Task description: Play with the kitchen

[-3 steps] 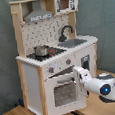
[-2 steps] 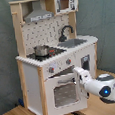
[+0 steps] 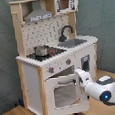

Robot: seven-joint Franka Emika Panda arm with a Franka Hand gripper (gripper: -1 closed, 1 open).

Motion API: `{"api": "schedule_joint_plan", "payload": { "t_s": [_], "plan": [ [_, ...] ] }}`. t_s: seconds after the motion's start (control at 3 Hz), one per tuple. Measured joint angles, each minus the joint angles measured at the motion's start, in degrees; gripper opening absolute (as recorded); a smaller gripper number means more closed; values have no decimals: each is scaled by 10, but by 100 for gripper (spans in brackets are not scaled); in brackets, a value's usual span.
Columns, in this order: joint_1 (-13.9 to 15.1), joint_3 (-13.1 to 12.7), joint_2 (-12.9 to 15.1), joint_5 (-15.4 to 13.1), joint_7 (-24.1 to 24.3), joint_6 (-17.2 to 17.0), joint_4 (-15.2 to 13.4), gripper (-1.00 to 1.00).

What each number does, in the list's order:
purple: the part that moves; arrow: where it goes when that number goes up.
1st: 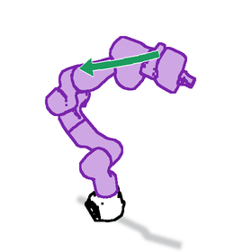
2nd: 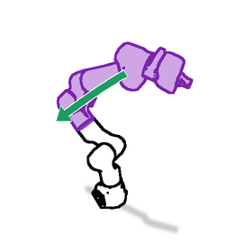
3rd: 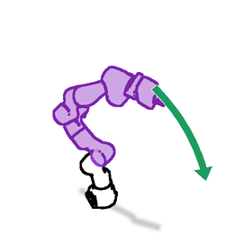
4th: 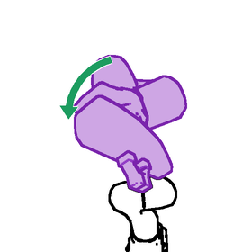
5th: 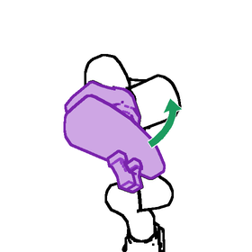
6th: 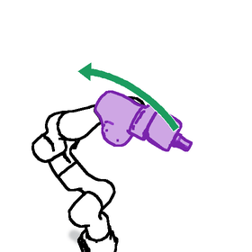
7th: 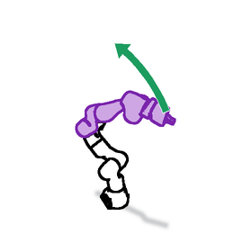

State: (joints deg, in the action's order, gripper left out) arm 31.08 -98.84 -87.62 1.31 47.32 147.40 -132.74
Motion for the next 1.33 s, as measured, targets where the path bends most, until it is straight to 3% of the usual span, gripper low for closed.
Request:
{"api": "schedule_joint_plan", "payload": {
  "t_s": [0.67,1.0,1.33],
  "plan": [
    [-3,-5,1,-43,40,-90,52,-100],
    [-2,-50,8,-48,79,-100,56,-100],
    [-2,-48,8,-48,81,-103,57,-100]
  ]
}}
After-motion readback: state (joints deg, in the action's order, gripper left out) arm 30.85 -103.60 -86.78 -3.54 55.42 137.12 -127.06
